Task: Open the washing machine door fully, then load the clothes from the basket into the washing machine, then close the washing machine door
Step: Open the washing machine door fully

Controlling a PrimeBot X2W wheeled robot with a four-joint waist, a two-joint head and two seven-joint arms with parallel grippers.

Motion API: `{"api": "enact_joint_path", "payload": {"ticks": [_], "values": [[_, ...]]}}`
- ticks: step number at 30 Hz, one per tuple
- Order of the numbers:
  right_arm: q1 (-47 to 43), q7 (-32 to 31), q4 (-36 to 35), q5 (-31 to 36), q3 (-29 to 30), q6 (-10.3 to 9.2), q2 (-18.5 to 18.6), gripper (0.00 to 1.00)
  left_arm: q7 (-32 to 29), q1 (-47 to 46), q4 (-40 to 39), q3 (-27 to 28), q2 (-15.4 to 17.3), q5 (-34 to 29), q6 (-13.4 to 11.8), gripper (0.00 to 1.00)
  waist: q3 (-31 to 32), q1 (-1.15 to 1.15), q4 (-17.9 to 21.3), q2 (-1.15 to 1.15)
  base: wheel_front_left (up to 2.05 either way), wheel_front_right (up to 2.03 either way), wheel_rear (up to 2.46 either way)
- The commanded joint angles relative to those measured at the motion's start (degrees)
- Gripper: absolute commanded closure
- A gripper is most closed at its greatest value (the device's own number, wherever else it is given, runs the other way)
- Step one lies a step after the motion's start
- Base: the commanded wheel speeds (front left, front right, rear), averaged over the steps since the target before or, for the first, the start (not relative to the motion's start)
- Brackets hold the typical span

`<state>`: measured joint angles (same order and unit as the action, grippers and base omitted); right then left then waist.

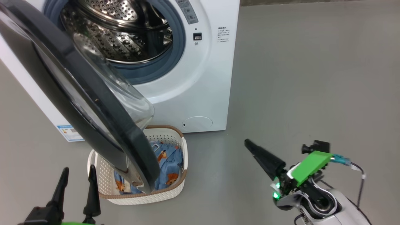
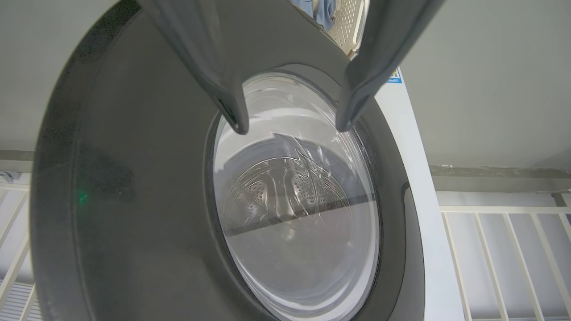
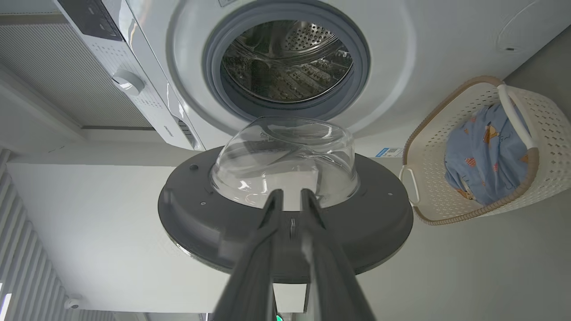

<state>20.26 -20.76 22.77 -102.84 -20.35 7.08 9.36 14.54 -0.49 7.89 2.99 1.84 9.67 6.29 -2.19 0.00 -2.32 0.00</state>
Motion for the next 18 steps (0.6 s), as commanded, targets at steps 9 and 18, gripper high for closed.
{"api": "enact_joint_path", "payload": {"ticks": [9,18], "values": [[-1.98,15.23,-5.74,13.76,1.96,0.41,1.77,0.0,0.46,0.37,-1.61,1.94,1.04,0.3,-0.53,0.0,0.63,0.0,0.91,0.0,0.0,0.0,0.0],[-3.13,31.78,-5.67,26.13,2.87,0.41,4.11,0.0,0.46,0.74,-1.31,1.25,1.04,0.68,-0.88,0.0,1.2,0.0,1.05,0.0,0.0,0.0,0.0]]}}
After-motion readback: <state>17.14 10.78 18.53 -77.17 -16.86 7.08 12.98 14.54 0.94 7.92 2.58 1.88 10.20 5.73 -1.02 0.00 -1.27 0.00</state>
